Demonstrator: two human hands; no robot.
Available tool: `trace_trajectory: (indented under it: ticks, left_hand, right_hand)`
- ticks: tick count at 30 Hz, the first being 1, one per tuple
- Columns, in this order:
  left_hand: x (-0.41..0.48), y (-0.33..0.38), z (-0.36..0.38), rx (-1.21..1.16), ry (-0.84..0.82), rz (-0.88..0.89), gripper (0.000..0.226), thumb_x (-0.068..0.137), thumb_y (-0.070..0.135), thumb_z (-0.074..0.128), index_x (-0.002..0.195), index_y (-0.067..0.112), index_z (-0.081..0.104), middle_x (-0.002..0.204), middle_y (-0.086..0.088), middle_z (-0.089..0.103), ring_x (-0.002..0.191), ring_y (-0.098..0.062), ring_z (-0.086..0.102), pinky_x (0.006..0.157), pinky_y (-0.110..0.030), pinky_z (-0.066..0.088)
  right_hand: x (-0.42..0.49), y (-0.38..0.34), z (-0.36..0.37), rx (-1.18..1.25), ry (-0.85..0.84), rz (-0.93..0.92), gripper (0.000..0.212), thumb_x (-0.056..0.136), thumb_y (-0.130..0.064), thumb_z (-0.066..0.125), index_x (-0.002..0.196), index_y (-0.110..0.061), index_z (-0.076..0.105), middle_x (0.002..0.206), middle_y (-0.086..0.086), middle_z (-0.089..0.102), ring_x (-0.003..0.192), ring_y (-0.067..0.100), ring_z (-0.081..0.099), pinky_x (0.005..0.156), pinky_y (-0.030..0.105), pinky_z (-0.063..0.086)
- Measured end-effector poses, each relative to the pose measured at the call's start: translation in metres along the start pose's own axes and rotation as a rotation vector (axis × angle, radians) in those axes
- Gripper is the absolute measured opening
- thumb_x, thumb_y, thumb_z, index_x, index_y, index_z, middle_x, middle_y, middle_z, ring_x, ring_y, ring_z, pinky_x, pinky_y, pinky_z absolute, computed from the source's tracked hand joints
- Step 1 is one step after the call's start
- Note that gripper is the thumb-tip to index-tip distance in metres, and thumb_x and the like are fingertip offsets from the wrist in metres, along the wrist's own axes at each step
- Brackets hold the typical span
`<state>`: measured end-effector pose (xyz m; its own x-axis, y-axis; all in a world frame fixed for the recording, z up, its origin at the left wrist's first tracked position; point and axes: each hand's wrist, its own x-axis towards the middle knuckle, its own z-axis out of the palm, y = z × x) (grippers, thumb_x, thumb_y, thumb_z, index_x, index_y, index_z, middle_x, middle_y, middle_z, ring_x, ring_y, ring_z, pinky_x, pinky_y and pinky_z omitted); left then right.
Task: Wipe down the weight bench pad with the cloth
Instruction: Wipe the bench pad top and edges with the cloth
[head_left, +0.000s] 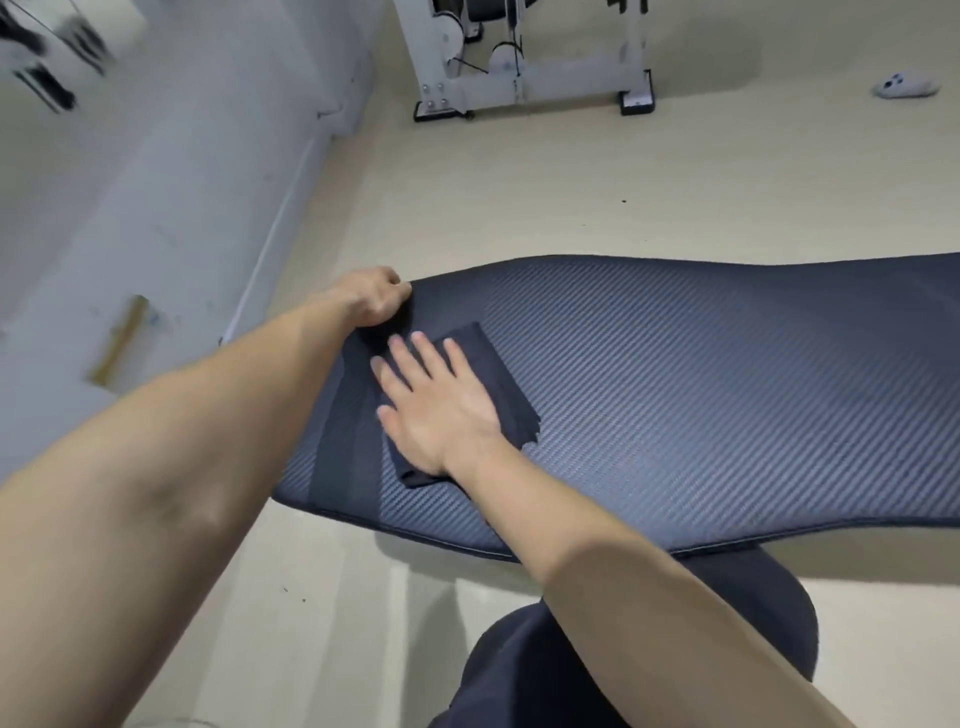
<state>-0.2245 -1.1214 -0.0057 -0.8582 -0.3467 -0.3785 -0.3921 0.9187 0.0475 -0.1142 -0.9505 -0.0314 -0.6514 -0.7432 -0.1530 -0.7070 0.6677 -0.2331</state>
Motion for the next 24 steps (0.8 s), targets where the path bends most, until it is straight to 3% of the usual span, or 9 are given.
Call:
trace_trajectory:
  ticks: [3,6,12,24]
  left_hand:
    - [-0.002,0.0,0.002,0.014,0.037,-0.023,0.047,0.102,0.041,0.037,0.134,0.013,0.056,0.14,-0.017,0.055,0.128,-0.036,0.05,0.104,-0.036,0.038]
    - [0.0,0.033,0.001,-0.006,0.086,-0.005,0.048,0.099,0.041,0.037,0.128,0.009,0.058,0.135,-0.02,0.058,0.123,-0.038,0.052,0.098,-0.037,0.041]
    - [-0.017,0.182,0.012,-0.106,0.135,0.301,0.057,0.097,0.041,0.038,0.144,0.008,0.043,0.147,-0.017,0.048,0.135,-0.034,0.044,0.109,-0.041,0.037]
    - [-0.086,0.443,0.066,0.019,0.126,0.844,0.052,0.095,0.036,0.04,0.141,0.011,0.045,0.143,-0.017,0.047,0.131,-0.037,0.044,0.107,-0.045,0.038]
  right_hand:
    - [-0.036,-0.009,0.008,-0.039,-0.056,-0.164,0.06,0.104,-0.046,0.016,0.16,-0.025,0.004,0.167,0.002,-0.009,0.152,0.024,-0.015,0.121,0.05,-0.008]
    - [-0.073,0.023,0.008,-0.06,-0.056,-0.184,0.06,0.104,-0.05,0.015,0.159,-0.03,0.002,0.167,-0.001,-0.011,0.152,0.022,-0.015,0.121,0.049,-0.009]
    - [-0.145,0.161,-0.014,-0.086,0.016,0.193,0.063,0.102,-0.056,0.011,0.159,-0.032,-0.001,0.167,-0.003,-0.01,0.153,0.02,-0.011,0.122,0.049,-0.003]
    - [-0.299,0.36,-0.037,0.015,0.172,0.879,0.061,0.103,-0.054,0.012,0.159,-0.033,0.0,0.167,-0.004,-0.008,0.153,0.018,-0.008,0.123,0.047,-0.002]
